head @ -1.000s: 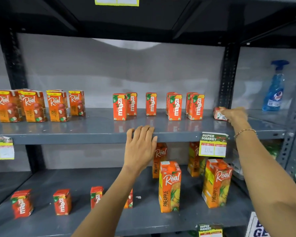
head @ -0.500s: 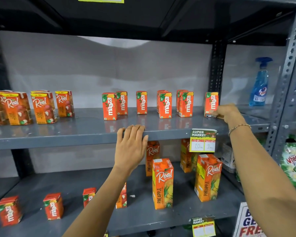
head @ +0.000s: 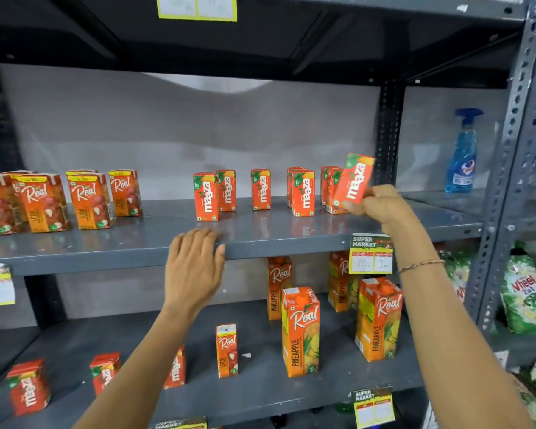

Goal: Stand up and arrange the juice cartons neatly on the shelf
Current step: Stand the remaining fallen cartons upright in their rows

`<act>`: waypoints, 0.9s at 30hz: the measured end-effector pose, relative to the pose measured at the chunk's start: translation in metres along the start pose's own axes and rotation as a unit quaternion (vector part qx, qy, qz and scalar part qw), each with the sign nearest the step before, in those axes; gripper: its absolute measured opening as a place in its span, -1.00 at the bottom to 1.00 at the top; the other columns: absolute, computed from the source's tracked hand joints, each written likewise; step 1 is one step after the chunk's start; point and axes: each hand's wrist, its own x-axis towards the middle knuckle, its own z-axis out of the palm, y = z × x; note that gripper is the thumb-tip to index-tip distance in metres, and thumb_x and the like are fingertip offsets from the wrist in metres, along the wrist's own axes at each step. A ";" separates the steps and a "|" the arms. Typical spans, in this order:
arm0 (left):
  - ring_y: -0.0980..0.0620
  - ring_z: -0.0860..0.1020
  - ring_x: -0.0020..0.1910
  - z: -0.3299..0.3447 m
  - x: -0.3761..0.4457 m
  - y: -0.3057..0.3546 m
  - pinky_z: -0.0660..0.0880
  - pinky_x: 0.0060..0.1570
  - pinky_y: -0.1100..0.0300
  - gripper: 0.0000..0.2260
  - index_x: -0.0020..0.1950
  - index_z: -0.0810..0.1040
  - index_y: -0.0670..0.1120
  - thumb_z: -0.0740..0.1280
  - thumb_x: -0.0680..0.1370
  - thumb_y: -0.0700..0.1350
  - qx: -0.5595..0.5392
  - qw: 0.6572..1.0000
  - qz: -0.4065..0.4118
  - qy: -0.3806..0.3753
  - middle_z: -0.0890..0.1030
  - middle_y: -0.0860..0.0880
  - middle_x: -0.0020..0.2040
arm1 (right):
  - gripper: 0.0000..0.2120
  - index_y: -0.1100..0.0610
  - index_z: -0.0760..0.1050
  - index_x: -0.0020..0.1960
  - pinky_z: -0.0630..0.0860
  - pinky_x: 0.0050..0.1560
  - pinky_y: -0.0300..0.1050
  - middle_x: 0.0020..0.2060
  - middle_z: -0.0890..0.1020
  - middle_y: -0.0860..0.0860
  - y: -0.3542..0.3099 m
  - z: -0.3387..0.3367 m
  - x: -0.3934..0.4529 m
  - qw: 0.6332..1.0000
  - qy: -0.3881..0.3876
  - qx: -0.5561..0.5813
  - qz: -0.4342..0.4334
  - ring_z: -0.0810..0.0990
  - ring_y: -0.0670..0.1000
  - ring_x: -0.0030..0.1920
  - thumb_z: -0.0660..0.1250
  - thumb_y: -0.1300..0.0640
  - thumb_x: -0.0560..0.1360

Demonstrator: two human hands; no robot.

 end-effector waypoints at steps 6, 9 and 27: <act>-0.11 0.53 0.08 -0.016 -0.015 -0.065 0.31 0.21 0.00 -0.68 0.07 0.51 -0.14 0.04 0.61 0.00 0.020 0.997 -0.069 0.024 0.60 -0.12 0.07 | -0.66 0.25 0.58 0.09 0.49 -0.02 -0.13 -0.08 0.62 0.04 -0.039 0.082 -0.015 0.992 -0.089 0.024 -0.086 0.56 -0.03 -0.08 0.47 0.35 0.33; -0.12 0.53 0.08 -0.018 -0.018 -0.082 0.31 0.23 0.01 -0.67 0.09 0.51 -0.15 0.04 0.61 0.01 0.026 0.998 -0.053 0.016 0.60 -0.12 0.08 | -0.67 0.28 0.59 0.07 0.55 0.07 -0.06 0.01 0.66 0.13 -0.051 0.122 -0.006 0.988 -0.111 -0.022 -0.104 0.57 -0.01 -0.06 0.49 0.35 0.31; -0.06 0.55 -0.03 -0.023 -0.020 -0.079 0.38 0.13 0.07 -0.69 0.03 0.53 -0.12 0.03 0.62 -0.03 0.025 0.998 -0.049 0.023 0.62 -0.08 0.01 | -0.45 0.19 0.43 0.27 0.46 0.21 -0.01 0.21 0.57 0.14 -0.031 0.186 0.031 0.975 -0.098 -0.190 -0.066 0.56 0.14 0.20 0.51 0.10 0.34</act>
